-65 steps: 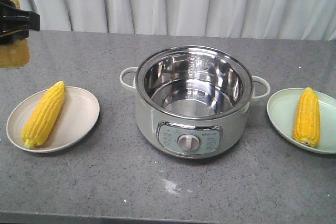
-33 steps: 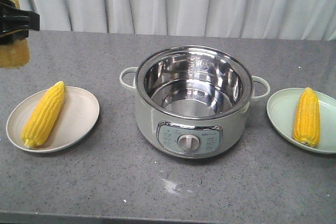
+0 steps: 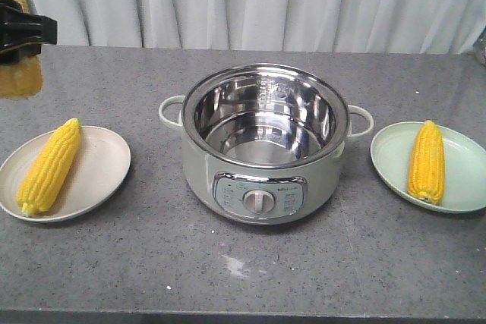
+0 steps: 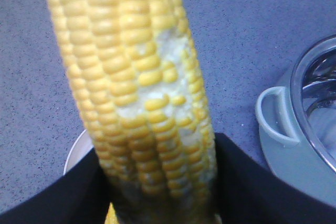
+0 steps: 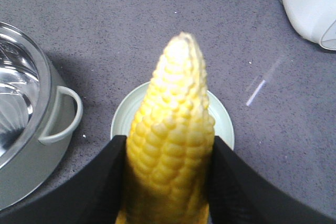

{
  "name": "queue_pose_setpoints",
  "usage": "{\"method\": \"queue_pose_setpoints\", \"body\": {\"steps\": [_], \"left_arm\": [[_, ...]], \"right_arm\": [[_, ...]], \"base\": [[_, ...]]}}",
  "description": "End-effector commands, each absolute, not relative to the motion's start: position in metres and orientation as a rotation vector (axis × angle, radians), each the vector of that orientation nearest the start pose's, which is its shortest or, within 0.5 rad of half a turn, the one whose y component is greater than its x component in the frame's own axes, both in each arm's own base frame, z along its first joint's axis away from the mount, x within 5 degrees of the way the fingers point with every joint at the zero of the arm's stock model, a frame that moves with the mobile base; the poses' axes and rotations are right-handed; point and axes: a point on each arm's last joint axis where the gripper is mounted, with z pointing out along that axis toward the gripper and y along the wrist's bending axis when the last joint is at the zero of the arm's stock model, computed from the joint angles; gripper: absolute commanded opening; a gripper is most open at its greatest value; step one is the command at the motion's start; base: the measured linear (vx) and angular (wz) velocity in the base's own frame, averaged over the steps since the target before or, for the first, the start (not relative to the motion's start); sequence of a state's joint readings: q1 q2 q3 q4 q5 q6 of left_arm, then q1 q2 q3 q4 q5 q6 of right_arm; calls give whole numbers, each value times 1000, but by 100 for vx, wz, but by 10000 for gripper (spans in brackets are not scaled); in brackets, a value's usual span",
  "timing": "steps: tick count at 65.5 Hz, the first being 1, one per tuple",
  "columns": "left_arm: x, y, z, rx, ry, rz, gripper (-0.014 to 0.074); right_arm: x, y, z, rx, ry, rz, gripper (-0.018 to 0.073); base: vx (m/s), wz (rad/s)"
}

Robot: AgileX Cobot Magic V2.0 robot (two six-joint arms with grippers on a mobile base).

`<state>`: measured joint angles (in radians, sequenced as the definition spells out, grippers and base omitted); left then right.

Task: Distribute corn equally
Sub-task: 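Drive the base to the counter with the empty cream and green plates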

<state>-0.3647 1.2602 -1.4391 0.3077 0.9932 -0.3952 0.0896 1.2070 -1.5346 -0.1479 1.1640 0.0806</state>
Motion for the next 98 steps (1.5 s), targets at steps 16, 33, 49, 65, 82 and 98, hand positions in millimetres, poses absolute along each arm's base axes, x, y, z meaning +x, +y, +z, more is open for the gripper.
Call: {"method": "queue_pose_setpoints", "body": {"steps": [16, 33, 49, 65, 82, 98], "left_arm": [[241, -66, 451, 21, 2147, -46, 146], [241, -66, 451, 21, 2147, -46, 146], [241, -66, 451, 21, 2147, -46, 146], [241, -66, 451, 21, 2147, -46, 146], [241, -66, 451, 21, 2147, -46, 146], [241, -66, 451, 21, 2147, -46, 146]], "right_arm": [[217, 5, 476, -5, 2201, -118, 186], [217, 5, 476, -5, 2201, -118, 186], [217, 5, 476, -5, 2201, -118, 186], [217, 5, 476, -5, 2201, -118, 186], [217, 5, 476, -5, 2201, -118, 186], [217, 5, 476, -5, 2201, -118, 186]], "base": [[-3, -13], [-5, -18], [-5, -22], [-3, -26], [-3, -33], [-2, -41]]}}
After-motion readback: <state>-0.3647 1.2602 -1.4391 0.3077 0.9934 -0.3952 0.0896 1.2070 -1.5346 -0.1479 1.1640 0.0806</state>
